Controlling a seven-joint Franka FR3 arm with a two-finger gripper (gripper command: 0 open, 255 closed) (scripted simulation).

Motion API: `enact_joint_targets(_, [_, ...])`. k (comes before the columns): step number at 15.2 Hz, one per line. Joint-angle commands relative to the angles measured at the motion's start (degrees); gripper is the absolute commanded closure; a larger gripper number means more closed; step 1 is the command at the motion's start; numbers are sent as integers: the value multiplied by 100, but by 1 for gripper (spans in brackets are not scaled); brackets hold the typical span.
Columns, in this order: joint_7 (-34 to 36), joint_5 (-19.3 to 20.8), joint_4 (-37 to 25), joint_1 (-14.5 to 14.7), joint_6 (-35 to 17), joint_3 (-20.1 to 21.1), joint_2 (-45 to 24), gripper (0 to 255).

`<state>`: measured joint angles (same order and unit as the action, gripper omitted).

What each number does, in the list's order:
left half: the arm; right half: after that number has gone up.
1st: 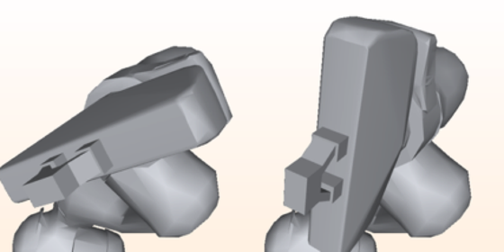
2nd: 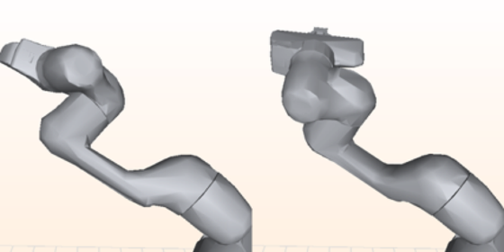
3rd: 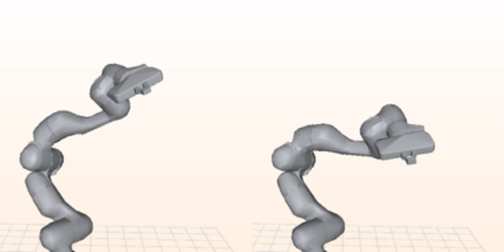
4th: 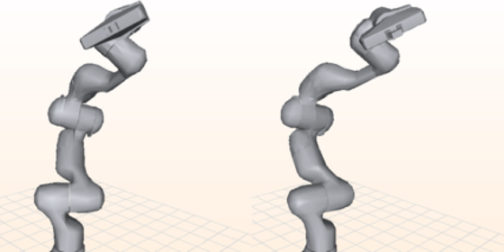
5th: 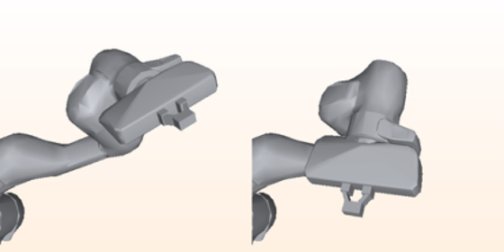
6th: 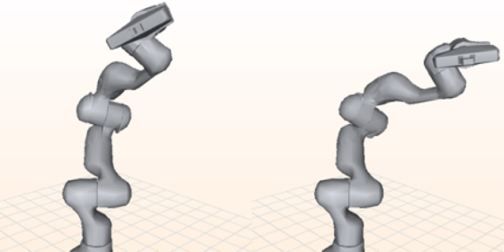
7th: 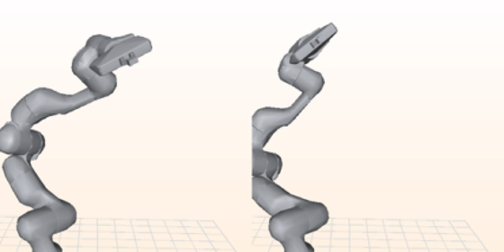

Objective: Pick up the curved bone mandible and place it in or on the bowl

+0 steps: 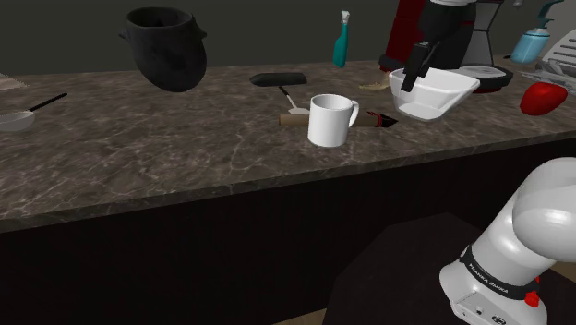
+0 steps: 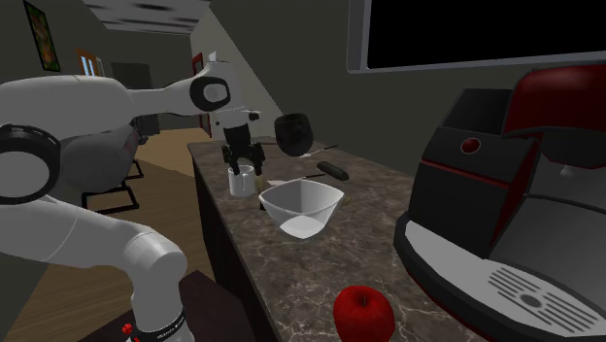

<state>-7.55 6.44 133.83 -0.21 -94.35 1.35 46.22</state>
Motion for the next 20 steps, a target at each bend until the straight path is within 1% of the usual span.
enact_joint_targets(1, [0, 0, 0, 0, 0, 0, 0, 0])
enact_joint_targets(5, [-13, 182, -208, -202, -504, -226, -667, 0])
enact_joint_targets(10, [-24, 350, -609, -425, -1044, -503, -1547, 0])
enact_joint_targets(15, [-46, 436, -1161, -613, -1470, -778, -2458, 0])
enact_joint_targets(20, [-103, 416, -1858, -799, -1776, -1033, -3391, 0])
